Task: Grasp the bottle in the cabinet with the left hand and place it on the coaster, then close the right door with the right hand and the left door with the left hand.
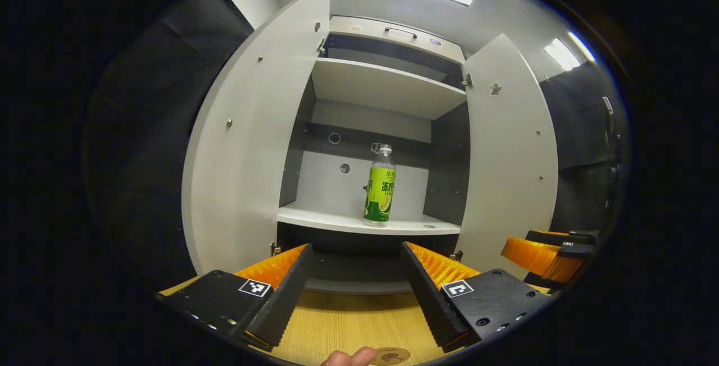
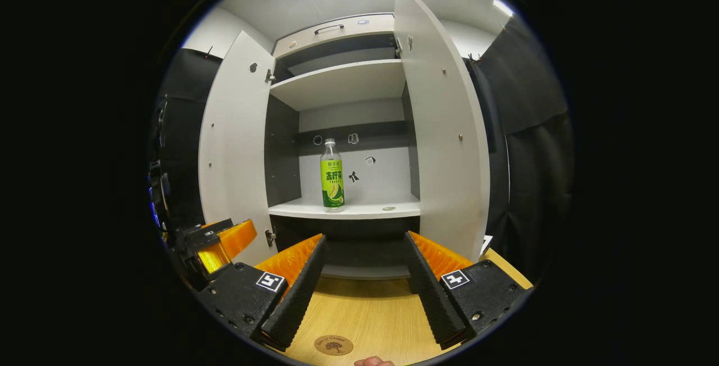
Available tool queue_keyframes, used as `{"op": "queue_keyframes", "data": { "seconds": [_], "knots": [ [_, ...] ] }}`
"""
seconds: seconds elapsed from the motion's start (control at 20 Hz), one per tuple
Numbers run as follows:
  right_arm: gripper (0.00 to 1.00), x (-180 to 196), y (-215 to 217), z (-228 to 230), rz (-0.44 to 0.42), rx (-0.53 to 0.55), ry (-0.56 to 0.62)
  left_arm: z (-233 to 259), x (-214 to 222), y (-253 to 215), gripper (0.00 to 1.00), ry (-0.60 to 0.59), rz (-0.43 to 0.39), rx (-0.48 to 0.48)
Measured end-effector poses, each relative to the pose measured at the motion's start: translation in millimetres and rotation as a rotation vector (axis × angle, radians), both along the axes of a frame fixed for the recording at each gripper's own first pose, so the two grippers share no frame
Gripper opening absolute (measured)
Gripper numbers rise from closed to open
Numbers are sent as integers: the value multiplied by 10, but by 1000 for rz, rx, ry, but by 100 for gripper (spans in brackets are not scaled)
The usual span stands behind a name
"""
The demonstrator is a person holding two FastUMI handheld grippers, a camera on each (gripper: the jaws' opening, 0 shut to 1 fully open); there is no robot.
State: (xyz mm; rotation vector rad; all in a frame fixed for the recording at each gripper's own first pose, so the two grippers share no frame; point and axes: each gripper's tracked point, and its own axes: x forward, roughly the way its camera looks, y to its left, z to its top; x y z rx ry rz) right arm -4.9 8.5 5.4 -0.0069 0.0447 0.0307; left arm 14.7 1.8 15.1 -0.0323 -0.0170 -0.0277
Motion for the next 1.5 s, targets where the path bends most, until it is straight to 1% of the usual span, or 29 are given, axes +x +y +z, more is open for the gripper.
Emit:
{"op": "queue_keyframes", "data": {
  "seconds": [0.1, 0.2, 0.25, 0.3, 0.45, 0.65, 0.7, 0.75, 0.8, 0.85, 0.9, 1.0, 1.15, 1.35, 1.5],
  "knots": [
    [83, -2, -8, 15, -3, -3, 3, 59, 106, -46, 95, -1, -29, -6],
    [83, -32, -22, 26, -6, -10, 3, 121, 254, -67, 94, 0, -36, -16],
    [83, -45, -32, 39, -10, -12, -1, 158, 332, -89, 89, -4, -38, -29],
    [83, -55, -35, 64, -13, -14, -7, 196, 427, -134, 94, -5, -50, -43],
    [83, -105, -78, 116, -22, -23, -17, 345, 737, -274, 95, -25, -104, -70],
    [83, -144, -156, 156, -36, -22, -20, 606, 1173, -416, 95, -58, -156, -44],
    [83, -150, -187, 150, -41, -21, -20, 664, 1296, -451, 99, -65, -167, -31],
    [83, -143, -211, 158, -47, -19, -17, 703, 1423, -496, 94, -69, -183, -16],
    [83, -145, -236, 146, -52, -16, -15, 721, 1547, -555, 94, -70, -212, 1],
    [83, -139, -257, 145, -56, -12, -13, 734, 1693, -587, 99, -67, -220, 19],
    [83, -137, -274, 134, -60, -9, -8, 740, 1834, -583, 94, -63, -209, 44],
    [83, -129, -304, 125, -66, -9, -1, 739, 2106, -543, 94, -67, -169, 88],
    [83, -113, -361, 133, -79, -15, 0, 629, 2423, -449, 94, -48, -99, 118],
    [83, -82, -453, 136, -97, -15, -3, 435, 2758, -498, 94, 19, -111, 117],
    [83, -69, -519, 122, -110, -3, -1, 468, 2815, -497, 94, 2, -93, 141]
  ]
}}
